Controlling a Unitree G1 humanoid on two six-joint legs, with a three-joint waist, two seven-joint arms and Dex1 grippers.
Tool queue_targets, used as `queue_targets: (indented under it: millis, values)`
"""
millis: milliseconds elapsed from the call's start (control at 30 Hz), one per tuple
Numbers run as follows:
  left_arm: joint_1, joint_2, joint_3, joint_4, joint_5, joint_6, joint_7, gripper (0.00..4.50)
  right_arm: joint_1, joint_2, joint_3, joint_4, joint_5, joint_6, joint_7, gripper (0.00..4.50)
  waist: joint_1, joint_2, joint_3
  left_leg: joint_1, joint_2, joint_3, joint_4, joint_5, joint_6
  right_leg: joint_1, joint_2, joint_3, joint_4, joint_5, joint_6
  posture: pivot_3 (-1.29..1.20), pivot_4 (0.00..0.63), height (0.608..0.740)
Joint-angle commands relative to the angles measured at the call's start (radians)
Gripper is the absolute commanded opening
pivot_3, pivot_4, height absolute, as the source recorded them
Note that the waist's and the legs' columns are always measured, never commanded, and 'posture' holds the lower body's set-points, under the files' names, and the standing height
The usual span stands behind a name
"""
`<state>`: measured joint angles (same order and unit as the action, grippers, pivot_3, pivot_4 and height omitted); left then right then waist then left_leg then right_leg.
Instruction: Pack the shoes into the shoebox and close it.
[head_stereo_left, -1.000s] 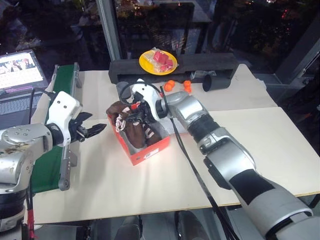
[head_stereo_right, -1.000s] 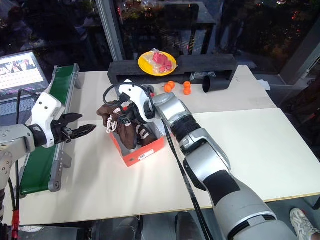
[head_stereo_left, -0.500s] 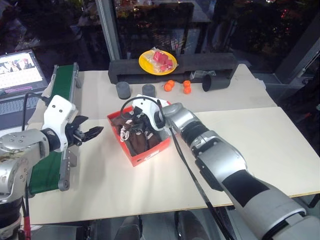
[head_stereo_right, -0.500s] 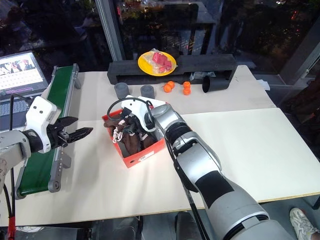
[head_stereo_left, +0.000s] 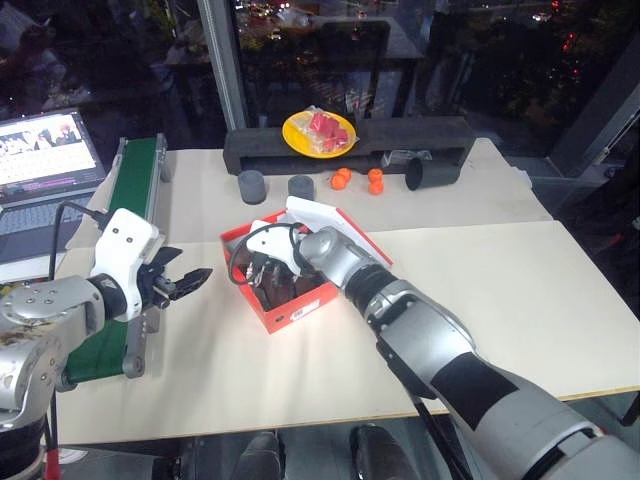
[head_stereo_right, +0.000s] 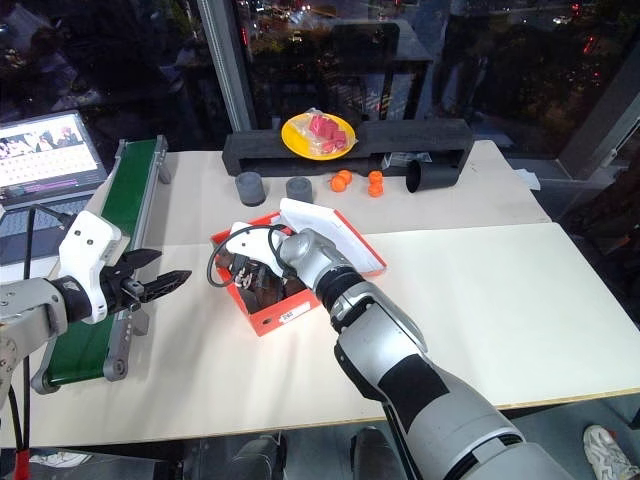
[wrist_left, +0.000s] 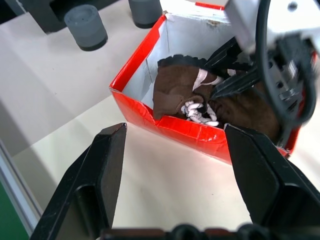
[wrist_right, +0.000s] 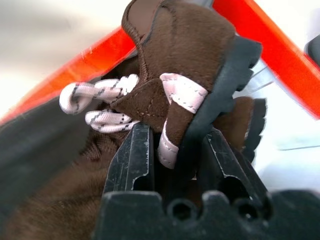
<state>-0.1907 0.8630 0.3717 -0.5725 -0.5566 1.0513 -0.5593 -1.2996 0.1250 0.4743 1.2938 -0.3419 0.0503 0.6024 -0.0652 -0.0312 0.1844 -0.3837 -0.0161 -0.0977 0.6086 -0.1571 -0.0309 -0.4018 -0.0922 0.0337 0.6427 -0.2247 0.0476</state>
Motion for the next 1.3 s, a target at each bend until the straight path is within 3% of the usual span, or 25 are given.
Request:
queue_targets:
  millis: [33, 167, 200, 333, 567, 767, 867, 1000, 1200, 1300]
  values:
    - [-0.016, -0.002, 0.003, -0.024, -0.010, -0.003, 0.013, 3.33, 0.054, 0.003, 0.042, 0.066, -0.075, 0.012, 0.016, 3.09, 0.000, 0.000, -0.001, 0.001, 0.000, 0.000, 0.000, -0.003, -0.005, 0.001, 0.000, 0.000, -0.001, -0.003, -0.004, 0.00, 0.150, 0.740]
    - [-0.032, -0.012, -0.027, -0.010, -0.006, -0.018, 0.013, 3.33, 0.028, -0.007, 0.016, 0.053, -0.069, -0.004, 0.027, 4.35, 0.001, -0.001, -0.002, 0.000, 0.000, -0.001, 0.000, 0.001, 0.001, 0.001, 0.000, 0.000, 0.000, 0.000, 0.001, 0.00, 0.150, 0.740]
    - [-0.040, -0.014, -0.038, -0.004, -0.003, -0.022, 0.012, 3.33, 0.020, -0.009, 0.006, 0.049, -0.061, -0.006, 0.027, 4.47, 0.000, -0.001, -0.002, 0.000, 0.000, -0.001, 0.000, 0.001, 0.001, 0.001, 0.000, 0.000, 0.000, -0.001, 0.001, 0.00, 0.150, 0.740]
    - [-0.066, -0.018, -0.064, 0.014, 0.001, -0.030, 0.008, 3.33, -0.021, -0.005, -0.069, 0.027, -0.004, -0.002, 0.027, 4.47, -0.003, -0.001, -0.002, -0.003, 0.000, -0.001, -0.002, 0.000, 0.001, -0.002, 0.000, 0.000, 0.000, -0.001, 0.002, 0.00, 0.150, 0.740]
    - [-0.090, 0.004, -0.088, 0.054, 0.010, -0.052, -0.025, 3.33, -0.144, -0.069, -0.319, -0.109, 0.229, 0.167, 0.229, 4.47, -0.005, -0.001, 0.001, -0.010, 0.000, -0.001, -0.002, 0.000, 0.000, -0.009, 0.001, 0.000, 0.000, -0.001, 0.001, 0.00, 0.150, 0.740]
    - [-0.088, 0.067, -0.088, 0.082, 0.005, -0.095, -0.109, 3.33, -0.091, -0.180, -0.367, -0.418, 0.328, 0.424, 0.362, 4.47, -0.005, -0.001, 0.001, -0.023, 0.000, -0.001, -0.001, 0.000, 0.000, -0.023, 0.001, 0.000, 0.003, 0.003, -0.005, 0.00, 0.150, 0.740]
    - [-0.082, 0.129, -0.087, 0.101, 0.014, -0.131, -0.174, 3.33, 0.010, -0.227, -0.336, -0.634, 0.344, 0.539, 0.385, 3.79, -0.004, -0.002, 0.000, -0.023, 0.000, -0.001, -0.001, -0.001, -0.001, -0.023, 0.000, 0.000, 0.002, 0.003, -0.005, 0.00, 0.150, 0.740]
    - [-0.093, 0.184, -0.087, 0.150, 0.029, -0.176, -0.223, 3.33, 0.125, -0.244, -0.279, -0.777, 0.338, 0.584, 0.375, 2.32, -0.008, -0.001, 0.000, -0.023, 0.000, -0.001, -0.001, -0.001, -0.001, -0.023, 0.001, 0.001, 0.003, 0.002, -0.004, 0.00, 0.150, 0.740]
    - [-0.072, 0.248, -0.084, 0.179, 0.052, -0.203, -0.280, 3.33, 0.137, -0.188, -0.243, -0.651, 0.320, 0.468, 0.310, 0.26, -0.009, -0.001, 0.001, -0.022, 0.000, 0.000, -0.001, -0.001, -0.001, -0.024, 0.001, 0.001, 0.003, 0.000, -0.001, 0.00, 0.150, 0.740]
    - [-0.025, 0.271, -0.055, 0.175, 0.061, -0.211, -0.303, 3.33, 0.090, -0.157, -0.236, -0.523, 0.307, 0.372, 0.287, 0.07, -0.010, -0.001, 0.001, -0.023, 0.000, 0.000, -0.001, -0.001, -0.001, -0.024, 0.001, 0.002, 0.003, 0.001, -0.001, 0.00, 0.150, 0.740]
